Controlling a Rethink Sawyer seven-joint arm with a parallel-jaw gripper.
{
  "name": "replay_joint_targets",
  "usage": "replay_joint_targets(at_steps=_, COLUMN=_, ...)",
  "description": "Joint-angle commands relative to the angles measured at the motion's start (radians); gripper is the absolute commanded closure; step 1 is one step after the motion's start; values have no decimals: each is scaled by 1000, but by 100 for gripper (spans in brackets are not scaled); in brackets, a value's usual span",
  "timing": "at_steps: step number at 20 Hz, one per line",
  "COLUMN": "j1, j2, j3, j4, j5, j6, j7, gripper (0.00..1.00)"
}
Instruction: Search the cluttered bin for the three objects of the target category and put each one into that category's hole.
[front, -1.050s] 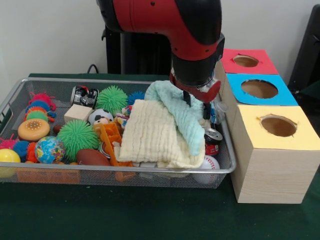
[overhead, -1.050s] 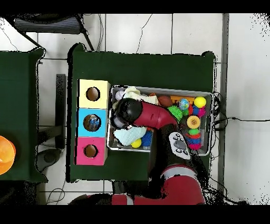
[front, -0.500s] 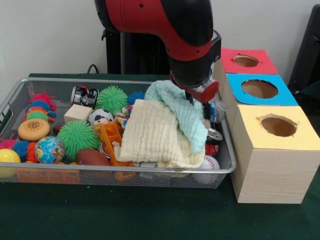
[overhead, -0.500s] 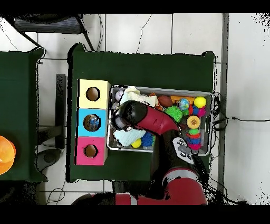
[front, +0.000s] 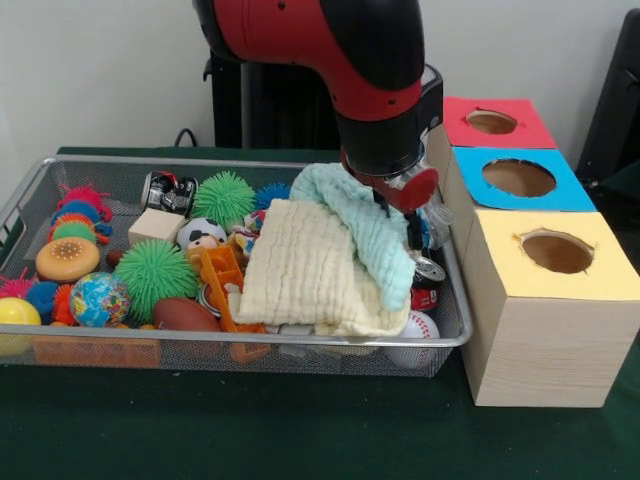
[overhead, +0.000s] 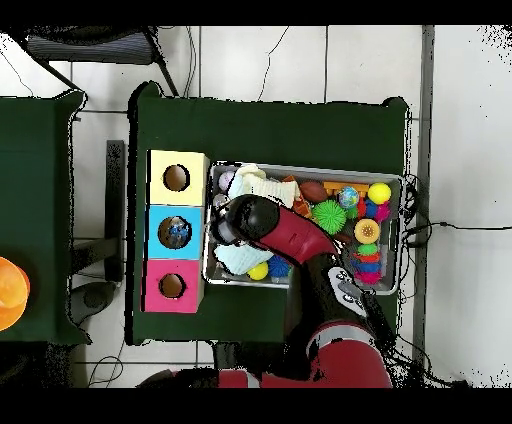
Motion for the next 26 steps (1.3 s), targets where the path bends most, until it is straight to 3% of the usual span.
replay_joint_targets(at_steps=1, j1=-13, j2=-21, j3=60, j4=91, j5=62, j6=-75, j7=170, gripper=0)
replay_joint_targets(at_steps=4, j1=-1, j2=-62, j3=33, j4=111, j5=61, j6=-42, j7=173, gripper=0)
replay_joint_targets(at_steps=9, j1=29, j2=-203, j3=-30, j4=186, j5=52, j6=56, j7=195, gripper=0)
replay_joint_targets(at_steps=13, j1=37, j2=-231, j3=-38, j4=207, j5=55, j6=85, j7=192, gripper=0)
replay_joint_targets(at_steps=23, j1=24, j2=-84, j3=34, j4=193, j5=103, j6=-35, j7=162, gripper=0)
replay_joint_targets(at_steps=26, j1=-18, j2=-42, j3=93, j4=192, j5=73, j6=-119, j7=55, gripper=0)
